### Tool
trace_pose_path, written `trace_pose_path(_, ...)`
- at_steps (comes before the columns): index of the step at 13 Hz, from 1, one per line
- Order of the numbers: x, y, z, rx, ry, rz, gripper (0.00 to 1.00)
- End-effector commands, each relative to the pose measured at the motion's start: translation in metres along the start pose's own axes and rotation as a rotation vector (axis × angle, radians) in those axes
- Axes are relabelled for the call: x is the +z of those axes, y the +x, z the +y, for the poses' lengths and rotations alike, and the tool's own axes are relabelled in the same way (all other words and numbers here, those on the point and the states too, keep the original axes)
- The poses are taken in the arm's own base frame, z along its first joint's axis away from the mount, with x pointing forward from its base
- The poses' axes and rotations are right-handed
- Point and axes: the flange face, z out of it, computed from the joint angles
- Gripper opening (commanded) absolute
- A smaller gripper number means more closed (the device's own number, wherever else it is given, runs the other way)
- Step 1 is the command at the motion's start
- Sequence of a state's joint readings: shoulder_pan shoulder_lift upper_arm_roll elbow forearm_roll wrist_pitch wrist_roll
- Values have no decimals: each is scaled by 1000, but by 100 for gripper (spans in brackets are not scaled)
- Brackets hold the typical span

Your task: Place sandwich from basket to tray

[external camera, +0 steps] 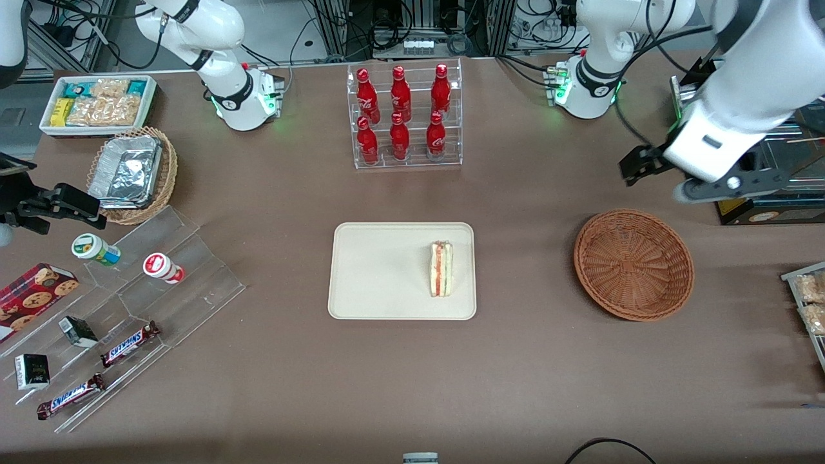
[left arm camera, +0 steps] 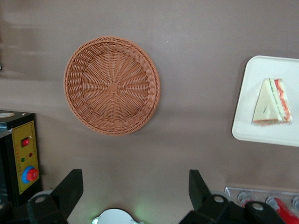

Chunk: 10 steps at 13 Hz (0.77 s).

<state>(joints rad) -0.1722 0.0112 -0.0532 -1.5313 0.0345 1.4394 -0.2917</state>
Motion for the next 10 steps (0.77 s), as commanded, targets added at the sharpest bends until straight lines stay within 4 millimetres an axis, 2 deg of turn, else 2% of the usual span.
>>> trace_pose_path(1, -10, -14, -30, 34, -48, -8, 100)
trace_pose_path(4, -14, -28, -60, 61, -61, -1, 100)
trace_pose_path(5, -15, -26, -65, 51, -64, 0, 100)
trace_pose_path(8, -20, -11, -52, 71, -47, 15, 100)
trace_pose_path(10, -18, -10, -50, 64, -51, 11, 100)
